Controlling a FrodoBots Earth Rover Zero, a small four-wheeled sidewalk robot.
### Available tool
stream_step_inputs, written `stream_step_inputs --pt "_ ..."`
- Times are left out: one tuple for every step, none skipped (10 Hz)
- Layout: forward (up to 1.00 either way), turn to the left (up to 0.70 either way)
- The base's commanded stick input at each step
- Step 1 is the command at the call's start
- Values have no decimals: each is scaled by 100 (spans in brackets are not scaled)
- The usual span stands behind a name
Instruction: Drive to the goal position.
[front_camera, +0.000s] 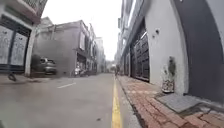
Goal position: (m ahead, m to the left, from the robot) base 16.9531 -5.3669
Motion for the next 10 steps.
stream_step_inputs --pt "50 0" --pt "50 -21" --pt "50 -45" --pt "50 -21" --pt "50 0" --pt "50 0" --pt "50 0" --pt "50 0" --pt "50 0" --pt "50 0"
